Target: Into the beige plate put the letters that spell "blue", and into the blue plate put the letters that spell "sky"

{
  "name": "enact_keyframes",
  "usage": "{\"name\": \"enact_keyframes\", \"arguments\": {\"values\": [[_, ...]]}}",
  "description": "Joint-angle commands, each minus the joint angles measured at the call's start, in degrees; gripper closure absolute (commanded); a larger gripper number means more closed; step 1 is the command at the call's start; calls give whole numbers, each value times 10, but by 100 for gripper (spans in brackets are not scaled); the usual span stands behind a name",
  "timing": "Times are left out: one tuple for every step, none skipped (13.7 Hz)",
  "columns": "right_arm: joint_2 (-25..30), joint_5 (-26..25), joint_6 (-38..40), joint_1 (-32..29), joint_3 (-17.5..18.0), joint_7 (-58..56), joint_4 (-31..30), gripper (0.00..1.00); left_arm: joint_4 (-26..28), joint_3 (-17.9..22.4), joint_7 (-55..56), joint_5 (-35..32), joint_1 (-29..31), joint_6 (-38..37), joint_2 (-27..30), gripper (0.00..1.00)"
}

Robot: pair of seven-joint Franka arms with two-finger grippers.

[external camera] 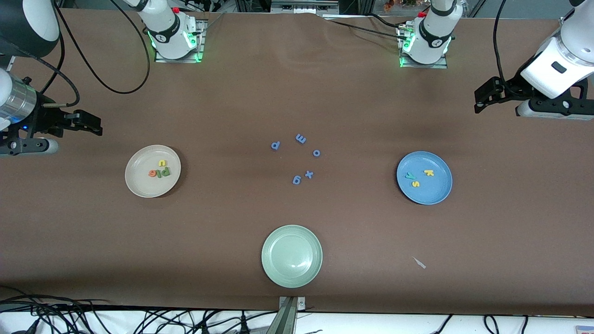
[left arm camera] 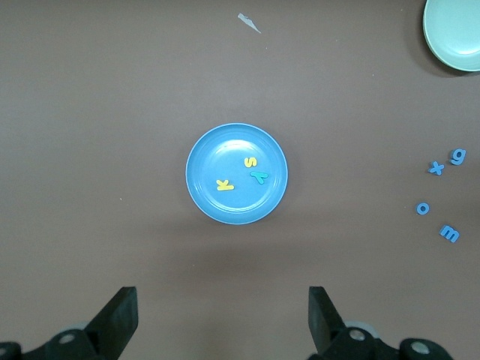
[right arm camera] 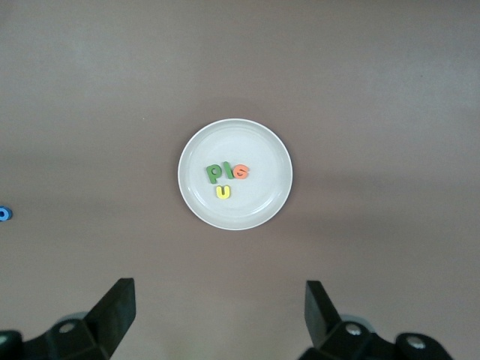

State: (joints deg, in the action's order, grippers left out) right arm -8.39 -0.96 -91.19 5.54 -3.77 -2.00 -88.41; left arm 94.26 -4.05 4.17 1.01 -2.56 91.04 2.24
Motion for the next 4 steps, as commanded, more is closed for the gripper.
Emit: {"name": "enact_keyframes", "arguments": {"values": [[2, -4, 1, -3, 3, 9, 1, 0, -17, -1, -10, -13, -2, -10, -7, 0], [2, -4, 3, -3, 4, 9, 1, 0, -17, -1, -10, -13, -2, -10, -7, 0], [2, -4, 3, -3, 4, 10, 1, 0, -17, -1, -10, -13, -2, -10, -7, 0], [2, -4, 5, -3, 4, 10, 1, 0, -17, -1, -10, -13, -2, -10, -7, 0]]}}
